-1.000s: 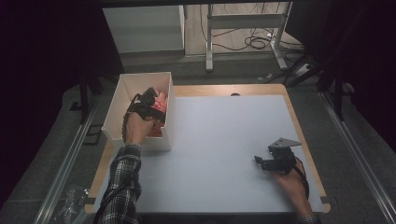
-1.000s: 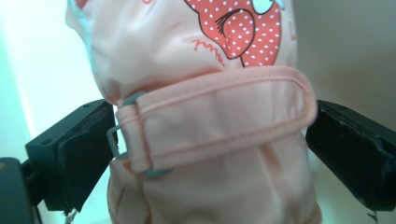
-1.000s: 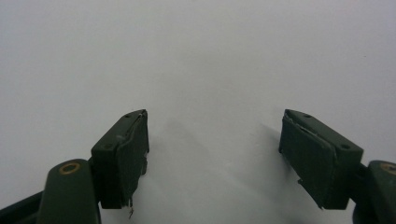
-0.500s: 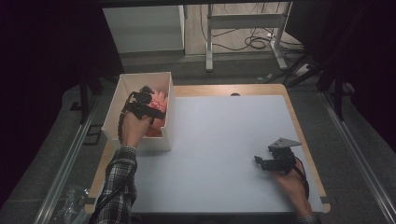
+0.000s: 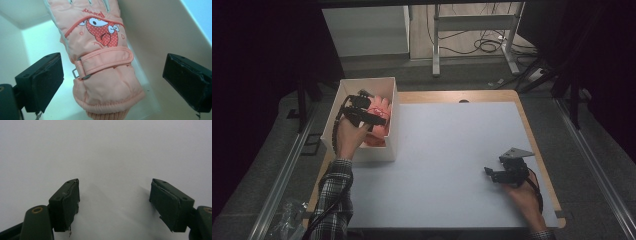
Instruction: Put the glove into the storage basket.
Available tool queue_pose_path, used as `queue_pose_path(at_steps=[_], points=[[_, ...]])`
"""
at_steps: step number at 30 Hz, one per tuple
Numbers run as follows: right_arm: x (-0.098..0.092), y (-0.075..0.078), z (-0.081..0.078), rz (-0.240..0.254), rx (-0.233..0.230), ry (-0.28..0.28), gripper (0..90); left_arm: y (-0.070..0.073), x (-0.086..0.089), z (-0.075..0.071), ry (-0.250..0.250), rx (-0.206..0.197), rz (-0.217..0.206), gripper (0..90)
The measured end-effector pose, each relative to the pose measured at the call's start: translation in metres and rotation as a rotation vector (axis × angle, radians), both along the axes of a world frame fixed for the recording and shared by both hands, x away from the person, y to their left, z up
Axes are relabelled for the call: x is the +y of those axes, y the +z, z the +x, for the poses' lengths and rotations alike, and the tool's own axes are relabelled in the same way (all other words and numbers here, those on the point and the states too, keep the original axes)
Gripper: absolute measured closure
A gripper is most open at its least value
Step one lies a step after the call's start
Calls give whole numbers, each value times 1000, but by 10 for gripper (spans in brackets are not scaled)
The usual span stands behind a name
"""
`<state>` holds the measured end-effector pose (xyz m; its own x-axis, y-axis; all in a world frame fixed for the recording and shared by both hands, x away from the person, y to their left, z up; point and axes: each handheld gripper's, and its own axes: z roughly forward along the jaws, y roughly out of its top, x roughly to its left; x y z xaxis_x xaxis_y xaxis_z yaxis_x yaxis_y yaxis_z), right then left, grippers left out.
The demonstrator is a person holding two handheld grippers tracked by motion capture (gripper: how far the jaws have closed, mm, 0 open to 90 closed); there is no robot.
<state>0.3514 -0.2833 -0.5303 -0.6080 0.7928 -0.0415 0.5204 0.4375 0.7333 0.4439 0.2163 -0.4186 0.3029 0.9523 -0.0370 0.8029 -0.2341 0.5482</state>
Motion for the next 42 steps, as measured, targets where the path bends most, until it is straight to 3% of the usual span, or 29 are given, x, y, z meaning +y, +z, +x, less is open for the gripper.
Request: queue_pose_path(at_steps=[10, 21, 33, 42], points=[[0, 0, 0, 0, -1, 0, 245, 16, 4, -13, -39, -67, -34, 38], [0, 0, 0, -2, -1, 0, 245, 30, -10, -26, -118, -140, -68, 36], [0, 0, 0, -2, -2, 0, 245, 35, -35, -39, -206, -171, -71, 36], [0, 0, 0, -1, -2, 0, 245, 32, -60, -47, -286, -172, -76, 36]])
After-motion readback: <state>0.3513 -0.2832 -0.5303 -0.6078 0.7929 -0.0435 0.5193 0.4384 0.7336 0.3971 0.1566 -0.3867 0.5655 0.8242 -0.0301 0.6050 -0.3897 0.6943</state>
